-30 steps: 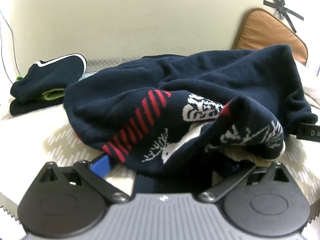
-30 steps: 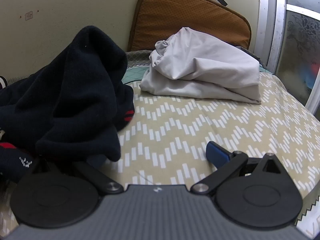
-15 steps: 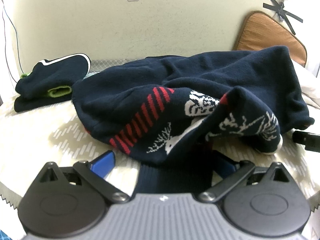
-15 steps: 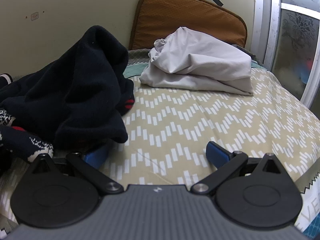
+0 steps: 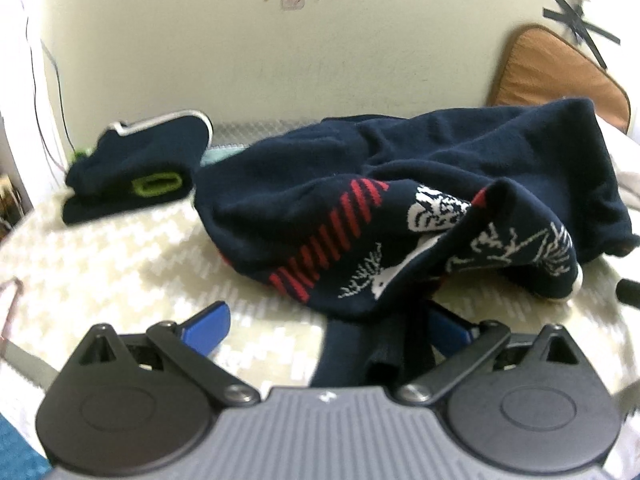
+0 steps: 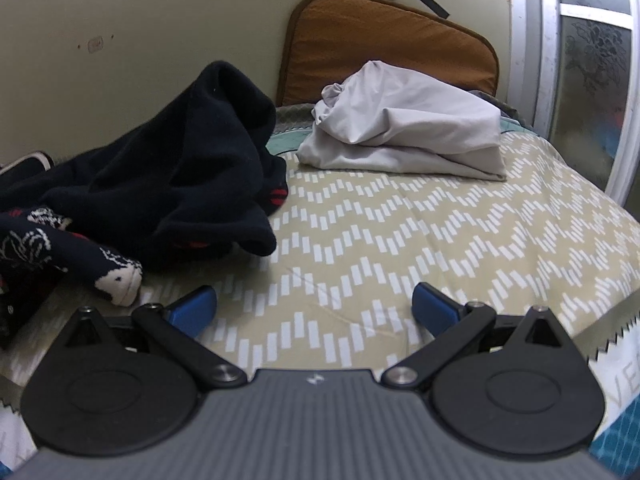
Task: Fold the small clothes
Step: 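Move both grippers toward the navy reindeer sweater on the bed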
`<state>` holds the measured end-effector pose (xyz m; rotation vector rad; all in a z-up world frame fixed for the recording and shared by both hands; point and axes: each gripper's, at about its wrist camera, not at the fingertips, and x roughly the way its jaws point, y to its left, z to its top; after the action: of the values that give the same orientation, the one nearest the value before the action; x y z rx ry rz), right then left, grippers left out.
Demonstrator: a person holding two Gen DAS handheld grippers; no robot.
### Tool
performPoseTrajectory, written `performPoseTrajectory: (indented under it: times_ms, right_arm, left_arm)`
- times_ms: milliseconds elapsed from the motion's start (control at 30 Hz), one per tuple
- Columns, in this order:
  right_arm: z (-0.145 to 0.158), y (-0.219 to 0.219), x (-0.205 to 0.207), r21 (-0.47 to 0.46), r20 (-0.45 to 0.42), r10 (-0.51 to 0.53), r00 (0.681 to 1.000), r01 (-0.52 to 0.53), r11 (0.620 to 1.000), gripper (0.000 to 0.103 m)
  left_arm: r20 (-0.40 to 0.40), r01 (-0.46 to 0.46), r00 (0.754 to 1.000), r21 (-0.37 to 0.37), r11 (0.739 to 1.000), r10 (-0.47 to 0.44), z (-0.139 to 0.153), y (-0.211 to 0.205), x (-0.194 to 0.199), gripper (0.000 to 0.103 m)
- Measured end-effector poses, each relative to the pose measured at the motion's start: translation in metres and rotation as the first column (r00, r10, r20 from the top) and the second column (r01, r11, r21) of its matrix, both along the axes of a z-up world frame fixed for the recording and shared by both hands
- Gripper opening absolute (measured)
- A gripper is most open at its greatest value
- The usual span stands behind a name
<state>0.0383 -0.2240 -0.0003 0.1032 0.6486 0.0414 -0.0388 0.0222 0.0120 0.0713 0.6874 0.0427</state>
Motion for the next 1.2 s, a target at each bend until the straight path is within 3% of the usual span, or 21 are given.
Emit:
performPoseTrajectory:
  times_ms: [100,500,700,967,1200]
  right_arm:
    - [0.001,0.005,-0.004,0.019,0.005,-0.001,1.000,0.001,1.000,0.103]
    - [0.003,0.015,-0.011,0.069,0.016,0.023,1.000,-0.024,0.997,0.103]
    - [0.008,0.016,-0.017,0.111,0.064,0.011,0.998,-0.018,0.994,0.103]
    - [0.016,0.031,-0.019,0.077,0.168,0.045,0.985,-0.058,0.995,0.103]
    - [0.018,0.043,-0.009,0.063,0.217,0.062,0.974,-0.077,0.995,0.103]
  left_arm:
    - [-0.002,0.012,1.000,0.039,0.999,-0.012,0.005,-0.003,-0.003,0.103]
    - [0.009,0.000,1.000,0.017,1.000,0.000,0.027,0.013,-0.025,0.103]
    - [0.030,-0.071,0.997,0.056,0.996,0.069,0.032,0.032,-0.028,0.103]
    - [0.013,-0.199,0.980,0.080,0.977,0.198,0.022,0.069,-0.019,0.103]
    - [-0.011,-0.252,0.967,0.101,0.963,0.254,0.010,0.083,-0.009,0.103]
